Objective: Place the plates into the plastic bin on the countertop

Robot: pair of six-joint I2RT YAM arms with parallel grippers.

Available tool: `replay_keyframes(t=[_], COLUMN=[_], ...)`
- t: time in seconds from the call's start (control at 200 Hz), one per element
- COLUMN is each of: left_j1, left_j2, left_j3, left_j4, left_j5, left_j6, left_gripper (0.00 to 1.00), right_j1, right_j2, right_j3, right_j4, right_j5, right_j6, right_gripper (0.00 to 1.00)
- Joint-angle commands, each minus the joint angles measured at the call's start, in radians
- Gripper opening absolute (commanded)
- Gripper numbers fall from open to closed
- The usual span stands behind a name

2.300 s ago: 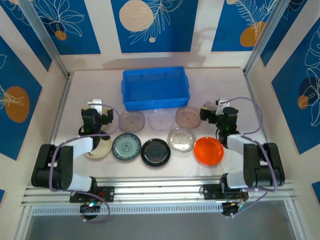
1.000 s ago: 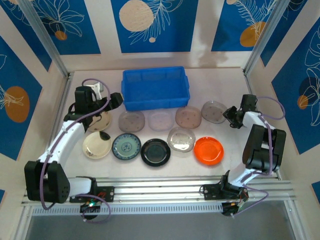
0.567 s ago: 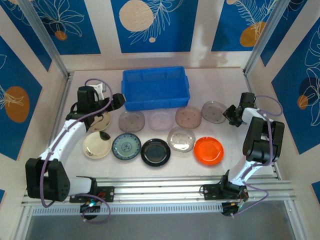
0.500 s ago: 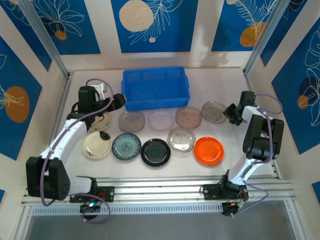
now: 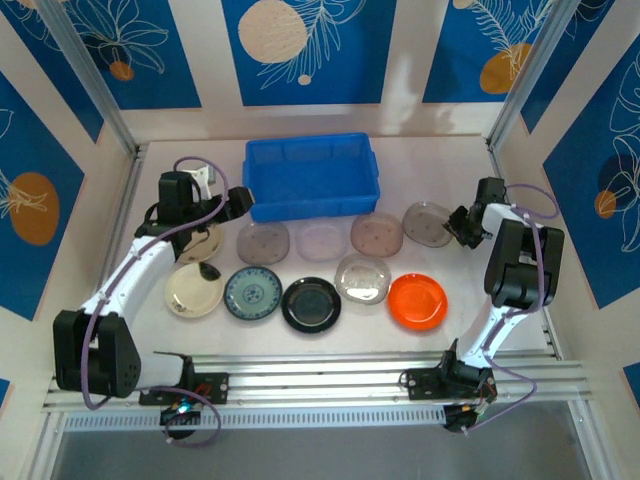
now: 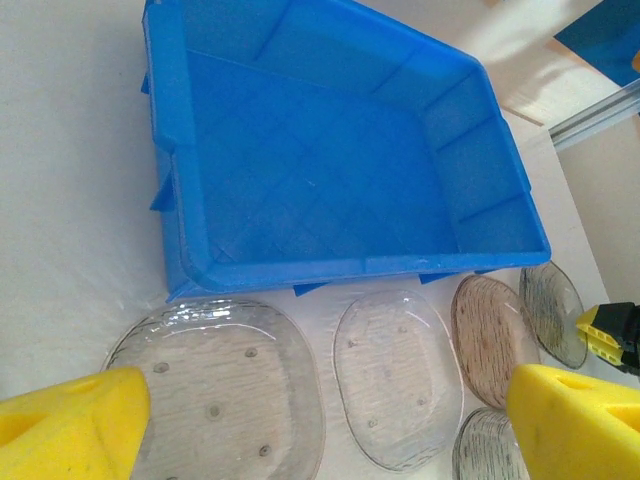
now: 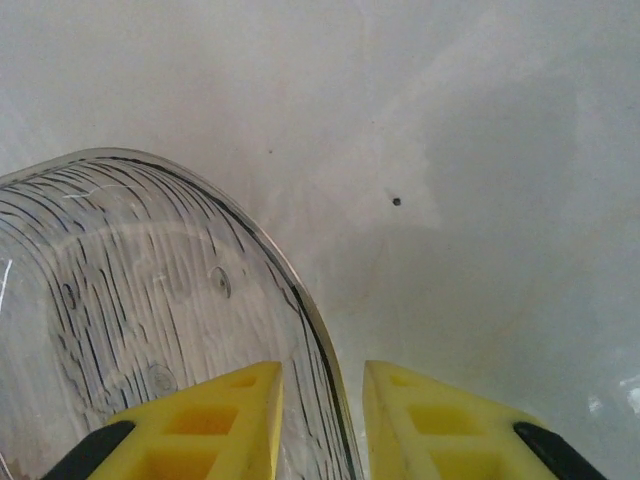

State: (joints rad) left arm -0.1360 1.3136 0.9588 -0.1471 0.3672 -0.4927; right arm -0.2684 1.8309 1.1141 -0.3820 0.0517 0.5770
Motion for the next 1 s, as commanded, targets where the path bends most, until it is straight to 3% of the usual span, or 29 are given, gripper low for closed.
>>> replay_keyframes(t=[0.0,0.2,0.395,0.665,0.835,0.995], left_j1=[-0.011,-0.010,-0.013,-0.013,-0.012,-0.013], left_j2=[0.010,0.021,0.029,0.018,0.004,0.034], left_j3=[0.032,0.036,0.049,0.069,0.098,0.122], left_j4=[0.011,0.015,0.013,-0.042,-0.090,-0.077], left_j5=[0.022,0.028,0.034,-0.024,-0.096,-0.090], left_j6=[0.003,0.002,0.000,0.040,0.065,0.055], left_gripper=[0.92,0.92,0.92,0.92,0.92,0.90], right_j1=[0.006,0.005,0.005,0.047,0.184,0.369], right_j2=[0.028,0.043,0.009,-0.222,-0.400,-0.477], right_j3=[0.033,0.041,0.011,-0.054,0.005,0.123], right_j4=[-0.053,-0.061,-0.049,-0.042,-0.095,-0.112], right_j5=[-0.009,0.002,0.027,0.155,0.341,0.531], right_j6=[-0.022,-0.029,-0.013,0.050,0.060,0.026], right_gripper=[0.27,0.22,0.00,0.00,0.00,0.00])
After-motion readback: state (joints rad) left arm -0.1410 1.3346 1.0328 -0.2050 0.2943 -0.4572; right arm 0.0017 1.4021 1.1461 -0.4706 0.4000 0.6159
